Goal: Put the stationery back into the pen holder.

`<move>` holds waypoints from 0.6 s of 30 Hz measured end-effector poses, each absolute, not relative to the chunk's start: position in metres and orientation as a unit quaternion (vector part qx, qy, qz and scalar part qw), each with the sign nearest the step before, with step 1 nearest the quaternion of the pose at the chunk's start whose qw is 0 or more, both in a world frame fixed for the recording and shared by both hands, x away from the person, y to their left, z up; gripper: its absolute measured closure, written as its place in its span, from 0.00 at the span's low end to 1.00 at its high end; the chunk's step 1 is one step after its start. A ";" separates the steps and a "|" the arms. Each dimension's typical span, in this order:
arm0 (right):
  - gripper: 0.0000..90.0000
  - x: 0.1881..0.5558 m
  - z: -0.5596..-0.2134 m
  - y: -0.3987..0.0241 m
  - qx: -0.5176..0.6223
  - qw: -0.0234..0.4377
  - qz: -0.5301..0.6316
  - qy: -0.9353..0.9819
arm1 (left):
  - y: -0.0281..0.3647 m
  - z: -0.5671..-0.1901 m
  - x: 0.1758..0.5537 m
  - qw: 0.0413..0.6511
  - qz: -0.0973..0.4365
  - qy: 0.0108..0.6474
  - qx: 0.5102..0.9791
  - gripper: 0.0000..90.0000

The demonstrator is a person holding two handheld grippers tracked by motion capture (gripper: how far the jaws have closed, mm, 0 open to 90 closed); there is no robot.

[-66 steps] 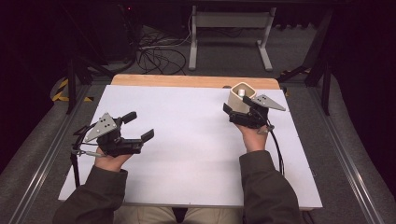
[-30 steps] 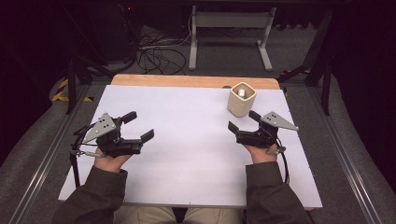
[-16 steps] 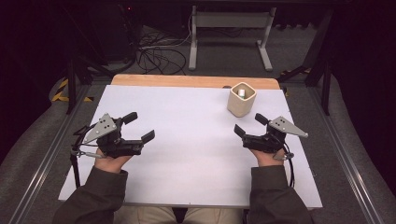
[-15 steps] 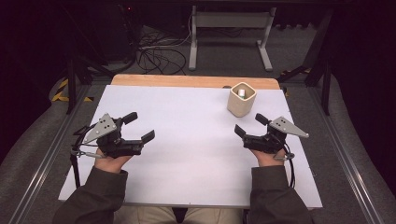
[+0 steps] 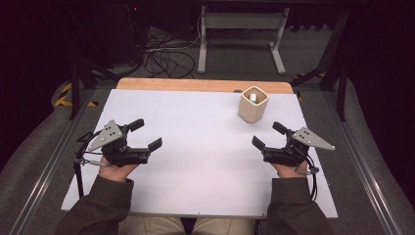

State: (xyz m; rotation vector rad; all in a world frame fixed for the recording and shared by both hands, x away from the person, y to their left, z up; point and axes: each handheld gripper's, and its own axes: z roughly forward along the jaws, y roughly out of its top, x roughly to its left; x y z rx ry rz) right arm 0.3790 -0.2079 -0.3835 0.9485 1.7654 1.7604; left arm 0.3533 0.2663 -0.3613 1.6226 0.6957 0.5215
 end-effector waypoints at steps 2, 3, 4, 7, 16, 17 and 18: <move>0.02 0.378 -0.383 -0.211 0.345 0.237 0.643 0.642 | 0.266 -0.361 0.353 0.605 0.225 0.301 0.702 0.08; 0.02 0.377 -0.382 -0.212 0.345 0.237 0.643 0.642 | 0.267 -0.361 0.353 0.604 0.225 0.301 0.703 0.08; 0.02 0.377 -0.382 -0.214 0.346 0.237 0.644 0.640 | 0.267 -0.362 0.353 0.603 0.225 0.301 0.703 0.08; 0.02 0.376 -0.381 -0.218 0.349 0.237 0.645 0.637 | 0.268 -0.362 0.353 0.604 0.227 0.302 0.702 0.08; 0.03 0.374 -0.379 -0.230 0.353 0.239 0.649 0.631 | 0.269 -0.362 0.354 0.602 0.228 0.303 0.703 0.08; 0.03 0.374 -0.378 -0.231 0.354 0.240 0.648 0.630 | 0.269 -0.362 0.354 0.602 0.228 0.303 0.703 0.08; 0.03 0.374 -0.378 -0.232 0.352 0.241 0.650 0.629 | 0.269 -0.362 0.354 0.602 0.228 0.302 0.703 0.08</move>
